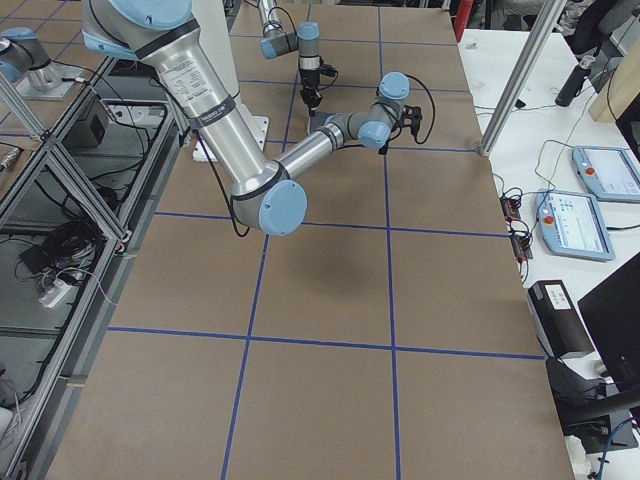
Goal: Fold towel twice with both arms
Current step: 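Reach the left gripper to the towel's end nearest the robot and grasp it, then lift the grasped towel end and fold it away from the robot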
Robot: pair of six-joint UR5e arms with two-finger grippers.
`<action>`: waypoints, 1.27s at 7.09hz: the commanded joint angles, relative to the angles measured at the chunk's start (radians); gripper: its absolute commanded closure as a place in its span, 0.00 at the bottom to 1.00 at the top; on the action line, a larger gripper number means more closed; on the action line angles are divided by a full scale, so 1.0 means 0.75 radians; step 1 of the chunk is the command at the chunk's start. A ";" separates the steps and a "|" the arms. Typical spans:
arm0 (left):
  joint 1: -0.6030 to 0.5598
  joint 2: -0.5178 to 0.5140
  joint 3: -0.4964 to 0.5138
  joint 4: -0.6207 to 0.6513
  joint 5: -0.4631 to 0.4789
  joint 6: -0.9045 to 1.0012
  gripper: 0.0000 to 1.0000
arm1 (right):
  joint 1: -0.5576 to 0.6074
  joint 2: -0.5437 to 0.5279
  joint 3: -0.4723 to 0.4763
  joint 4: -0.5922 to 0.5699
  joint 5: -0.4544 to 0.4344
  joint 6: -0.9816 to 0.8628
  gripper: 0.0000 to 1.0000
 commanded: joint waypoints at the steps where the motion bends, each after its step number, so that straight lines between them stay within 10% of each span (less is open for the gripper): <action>1: -0.050 -0.018 -0.012 0.002 -0.005 -0.026 1.00 | 0.000 0.000 -0.001 0.000 -0.002 -0.002 0.00; 9: -0.332 -0.297 0.429 -0.264 -0.046 -0.161 1.00 | -0.002 0.000 -0.007 0.002 -0.026 -0.016 0.00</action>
